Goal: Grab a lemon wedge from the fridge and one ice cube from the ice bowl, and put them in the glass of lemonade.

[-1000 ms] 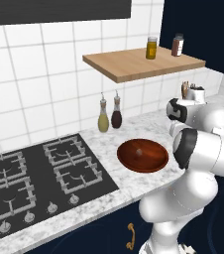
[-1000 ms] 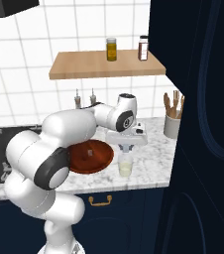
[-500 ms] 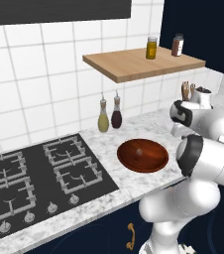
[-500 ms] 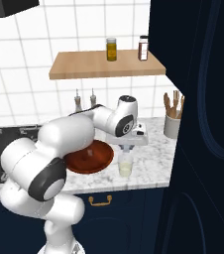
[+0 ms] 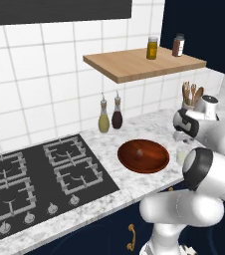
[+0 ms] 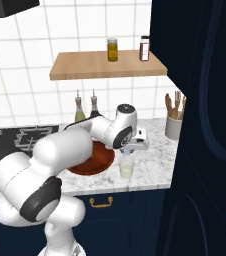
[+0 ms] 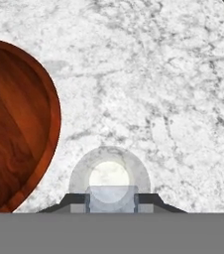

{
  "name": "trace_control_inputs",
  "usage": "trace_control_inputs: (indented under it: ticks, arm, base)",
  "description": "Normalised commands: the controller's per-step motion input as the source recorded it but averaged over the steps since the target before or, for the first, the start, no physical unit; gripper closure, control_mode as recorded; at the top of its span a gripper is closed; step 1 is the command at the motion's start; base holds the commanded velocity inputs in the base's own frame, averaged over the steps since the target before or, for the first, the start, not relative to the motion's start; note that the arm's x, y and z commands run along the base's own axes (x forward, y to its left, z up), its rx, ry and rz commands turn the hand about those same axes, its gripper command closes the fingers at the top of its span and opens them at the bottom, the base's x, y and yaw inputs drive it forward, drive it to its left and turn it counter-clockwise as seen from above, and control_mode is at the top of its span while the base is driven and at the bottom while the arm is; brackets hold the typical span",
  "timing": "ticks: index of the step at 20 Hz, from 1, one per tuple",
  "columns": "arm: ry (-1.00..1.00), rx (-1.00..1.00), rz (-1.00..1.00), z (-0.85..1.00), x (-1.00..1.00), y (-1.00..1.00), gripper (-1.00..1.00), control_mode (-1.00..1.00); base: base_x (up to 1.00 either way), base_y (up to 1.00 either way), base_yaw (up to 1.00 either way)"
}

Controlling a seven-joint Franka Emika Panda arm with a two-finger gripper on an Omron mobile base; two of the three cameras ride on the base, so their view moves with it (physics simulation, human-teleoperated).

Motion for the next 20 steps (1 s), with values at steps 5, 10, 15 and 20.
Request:
trace_control_inputs:
  ticks: [5, 10, 15, 20]
  arm:
    - [0.00, 0.00, 0.00, 0.00, 0.00, 0.00, -1.00, -1.00]
    - [0.00, 0.00, 0.00, 0.00, 0.00, 0.00, -1.00, -1.00]
    - [-0.01, 0.00, 0.00, 0.00, -0.02, 0.00, -1.00, -1.00]
    - [-0.03, 0.01, 0.00, 0.04, -0.06, 0.00, -1.00, -1.00]
  base:
    - [0.00, 0.00, 0.00]
    - [0.00, 0.00, 0.00]
    - [0.00, 0.00, 0.00]
    - [0.00, 0.00, 0.00]
